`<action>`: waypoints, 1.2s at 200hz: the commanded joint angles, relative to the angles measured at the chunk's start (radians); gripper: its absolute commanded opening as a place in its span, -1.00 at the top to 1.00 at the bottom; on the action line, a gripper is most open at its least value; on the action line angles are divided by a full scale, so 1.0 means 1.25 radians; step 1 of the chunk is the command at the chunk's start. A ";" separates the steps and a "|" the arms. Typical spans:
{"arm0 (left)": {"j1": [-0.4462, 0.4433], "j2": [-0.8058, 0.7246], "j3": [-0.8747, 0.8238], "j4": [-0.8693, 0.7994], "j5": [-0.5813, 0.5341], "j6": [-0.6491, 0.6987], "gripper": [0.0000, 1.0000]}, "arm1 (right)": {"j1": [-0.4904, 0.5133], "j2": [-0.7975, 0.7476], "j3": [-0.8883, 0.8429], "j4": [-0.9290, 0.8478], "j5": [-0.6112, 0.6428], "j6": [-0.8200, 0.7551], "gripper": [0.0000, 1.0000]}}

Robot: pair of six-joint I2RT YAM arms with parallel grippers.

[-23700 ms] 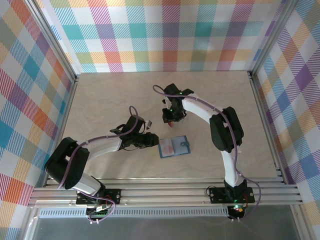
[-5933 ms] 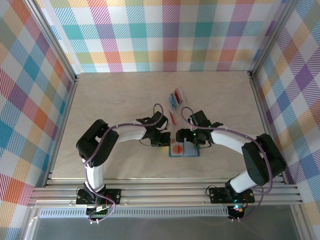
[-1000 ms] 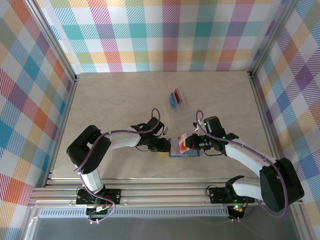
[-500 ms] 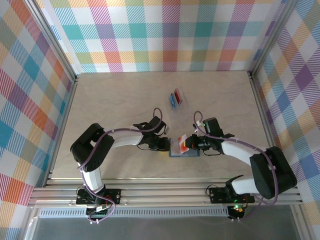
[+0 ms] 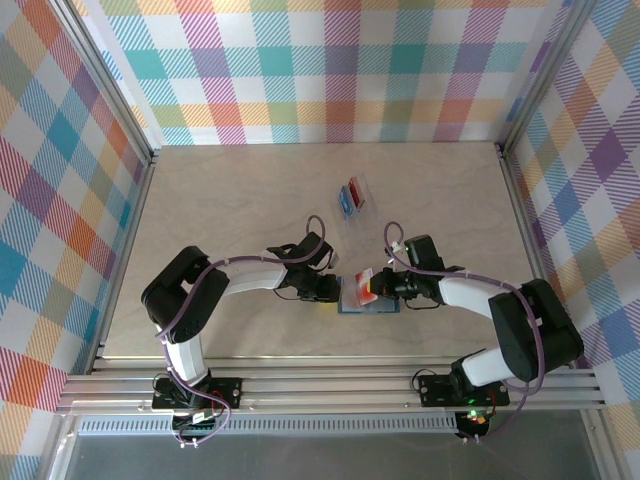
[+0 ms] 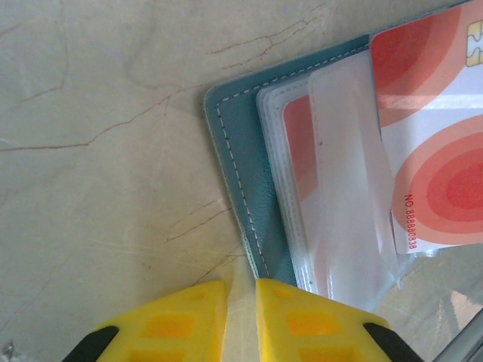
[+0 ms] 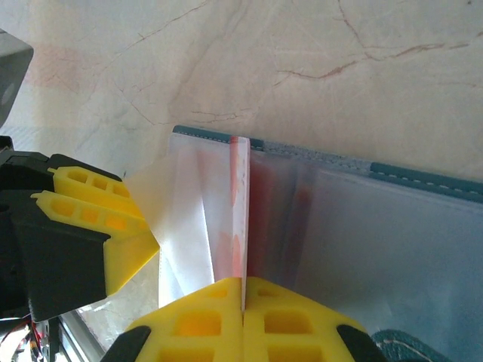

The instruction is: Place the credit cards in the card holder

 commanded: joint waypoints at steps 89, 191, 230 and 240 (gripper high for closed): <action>0.009 0.037 0.006 -0.031 -0.028 -0.006 0.67 | 0.008 0.048 -0.040 0.033 0.025 0.014 0.98; 0.011 0.054 0.013 -0.031 -0.028 -0.008 0.68 | 0.054 0.056 -0.069 0.064 0.041 0.052 0.98; 0.017 0.064 0.015 -0.030 -0.032 -0.012 0.68 | 0.075 0.086 -0.091 0.139 0.000 0.093 0.98; 0.018 0.067 0.014 -0.030 -0.029 -0.015 0.68 | 0.079 0.093 -0.098 0.159 -0.004 0.101 0.97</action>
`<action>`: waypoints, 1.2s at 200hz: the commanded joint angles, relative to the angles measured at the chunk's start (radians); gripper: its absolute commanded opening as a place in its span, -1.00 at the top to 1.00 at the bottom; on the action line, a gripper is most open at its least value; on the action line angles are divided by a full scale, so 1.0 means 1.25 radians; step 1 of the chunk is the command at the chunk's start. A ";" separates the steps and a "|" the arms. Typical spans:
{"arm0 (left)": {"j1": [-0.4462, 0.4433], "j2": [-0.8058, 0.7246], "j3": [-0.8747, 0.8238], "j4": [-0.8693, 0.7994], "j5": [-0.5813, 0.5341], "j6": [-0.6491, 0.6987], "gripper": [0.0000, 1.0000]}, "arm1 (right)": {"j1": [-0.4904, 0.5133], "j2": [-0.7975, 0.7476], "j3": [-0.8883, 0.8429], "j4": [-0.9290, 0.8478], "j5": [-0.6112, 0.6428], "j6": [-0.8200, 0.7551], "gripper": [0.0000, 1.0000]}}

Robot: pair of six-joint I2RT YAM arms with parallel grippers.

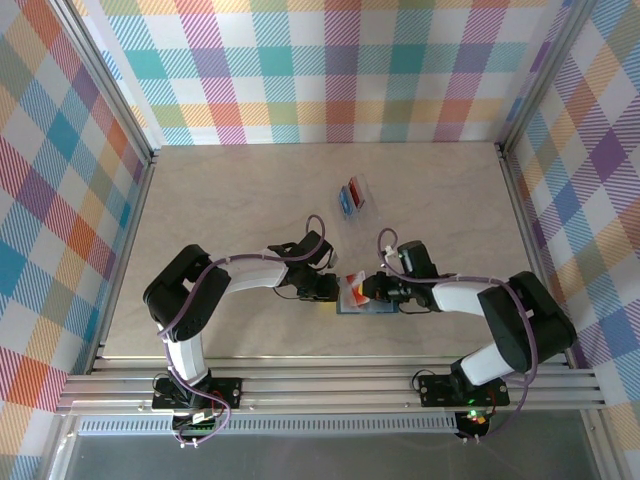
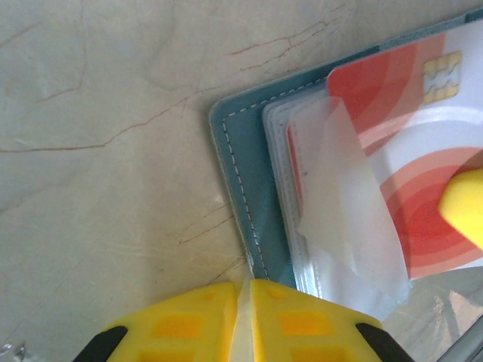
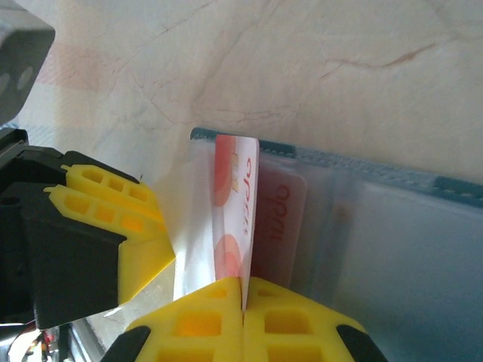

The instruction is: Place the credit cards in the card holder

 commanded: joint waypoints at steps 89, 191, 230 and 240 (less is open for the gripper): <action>0.008 0.065 0.003 -0.010 -0.027 -0.014 0.69 | 0.068 0.085 -0.023 0.020 0.014 0.046 0.96; 0.010 0.070 0.005 -0.009 -0.034 -0.013 0.69 | 0.115 0.041 0.017 -0.127 0.063 0.014 0.94; 0.011 0.072 0.005 -0.010 -0.033 -0.015 0.69 | 0.114 0.026 -0.001 -0.142 0.092 0.018 0.95; 0.012 0.073 0.005 -0.010 -0.033 -0.016 0.69 | 0.112 0.026 -0.007 -0.140 0.098 0.022 0.95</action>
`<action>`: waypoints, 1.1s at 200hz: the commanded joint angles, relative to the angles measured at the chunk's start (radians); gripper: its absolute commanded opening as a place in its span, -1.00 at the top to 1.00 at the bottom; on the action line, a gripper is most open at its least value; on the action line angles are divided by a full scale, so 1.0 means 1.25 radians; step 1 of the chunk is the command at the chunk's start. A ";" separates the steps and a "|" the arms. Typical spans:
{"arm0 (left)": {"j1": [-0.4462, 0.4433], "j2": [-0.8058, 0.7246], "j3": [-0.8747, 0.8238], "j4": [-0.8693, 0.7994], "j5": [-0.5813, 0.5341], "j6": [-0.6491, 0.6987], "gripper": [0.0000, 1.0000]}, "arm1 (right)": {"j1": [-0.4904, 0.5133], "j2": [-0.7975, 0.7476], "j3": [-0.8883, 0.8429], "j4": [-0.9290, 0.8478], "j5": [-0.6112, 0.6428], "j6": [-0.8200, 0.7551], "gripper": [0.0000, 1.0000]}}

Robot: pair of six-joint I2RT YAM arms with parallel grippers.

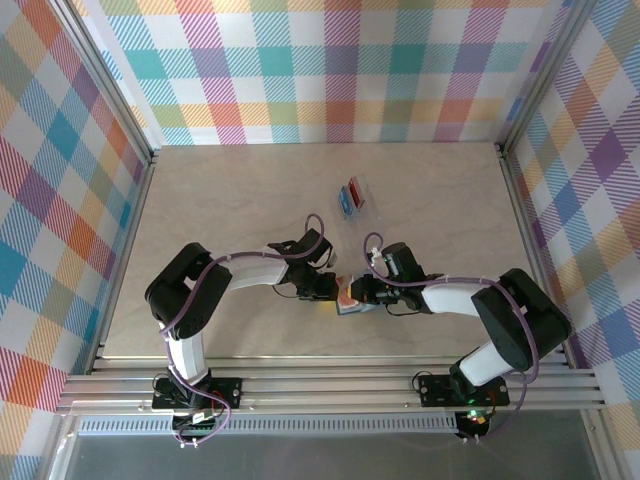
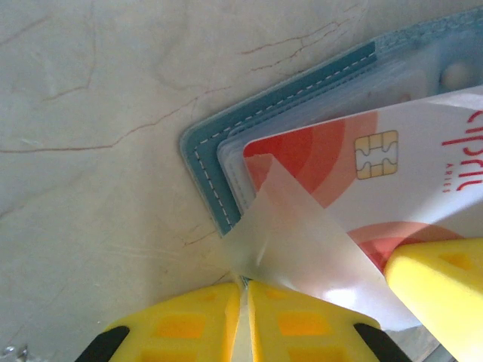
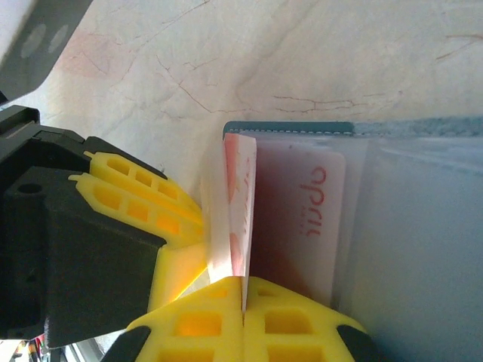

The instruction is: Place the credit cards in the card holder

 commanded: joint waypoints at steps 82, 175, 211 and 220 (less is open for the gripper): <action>0.005 0.063 -0.008 0.010 -0.050 -0.007 0.69 | 0.011 0.012 -0.022 -0.175 0.025 -0.027 0.71; 0.010 0.061 -0.010 0.009 -0.046 -0.008 0.69 | 0.029 -0.064 0.043 -0.329 0.038 -0.041 0.11; 0.013 0.060 -0.011 0.009 -0.044 -0.008 0.69 | 0.039 -0.063 0.072 -0.388 0.055 -0.052 0.07; 0.012 0.060 -0.011 0.010 -0.043 -0.008 0.69 | 0.043 -0.061 0.083 -0.405 0.066 -0.057 0.07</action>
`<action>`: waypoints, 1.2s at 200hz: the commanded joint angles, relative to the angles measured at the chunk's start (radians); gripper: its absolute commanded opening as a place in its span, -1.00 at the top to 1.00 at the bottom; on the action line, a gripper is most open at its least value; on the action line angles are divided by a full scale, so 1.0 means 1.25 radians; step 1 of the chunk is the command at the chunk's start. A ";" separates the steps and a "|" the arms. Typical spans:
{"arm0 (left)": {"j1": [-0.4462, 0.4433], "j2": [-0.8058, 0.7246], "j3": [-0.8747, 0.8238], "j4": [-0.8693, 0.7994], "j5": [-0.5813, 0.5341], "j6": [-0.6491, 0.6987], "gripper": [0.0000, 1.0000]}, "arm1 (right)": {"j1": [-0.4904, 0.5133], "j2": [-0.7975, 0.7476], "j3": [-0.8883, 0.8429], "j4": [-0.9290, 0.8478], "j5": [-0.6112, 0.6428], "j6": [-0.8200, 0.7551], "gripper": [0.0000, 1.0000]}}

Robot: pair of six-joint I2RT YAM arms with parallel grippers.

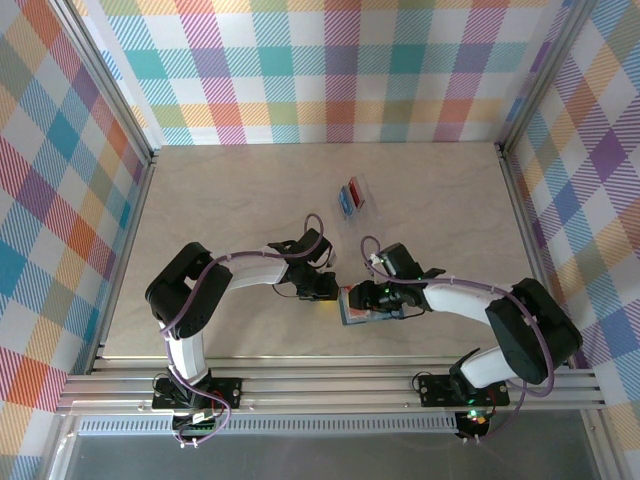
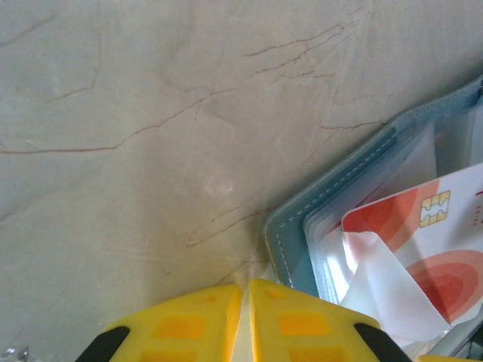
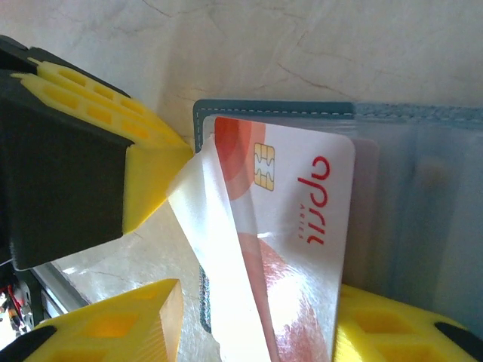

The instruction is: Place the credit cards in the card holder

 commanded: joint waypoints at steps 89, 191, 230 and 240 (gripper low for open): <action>0.009 0.051 -0.015 0.010 -0.047 -0.002 0.69 | 0.016 0.045 0.081 -0.208 0.072 -0.024 0.05; 0.010 0.047 -0.017 0.010 -0.048 -0.002 0.69 | 0.093 0.080 0.148 -0.309 0.232 -0.075 -0.01; 0.011 0.052 -0.018 0.010 -0.045 -0.002 0.69 | 0.130 0.088 0.175 -0.358 0.316 -0.091 -0.01; 0.011 0.051 -0.017 0.010 -0.045 -0.002 0.69 | 0.136 0.090 0.182 -0.370 0.335 -0.095 -0.01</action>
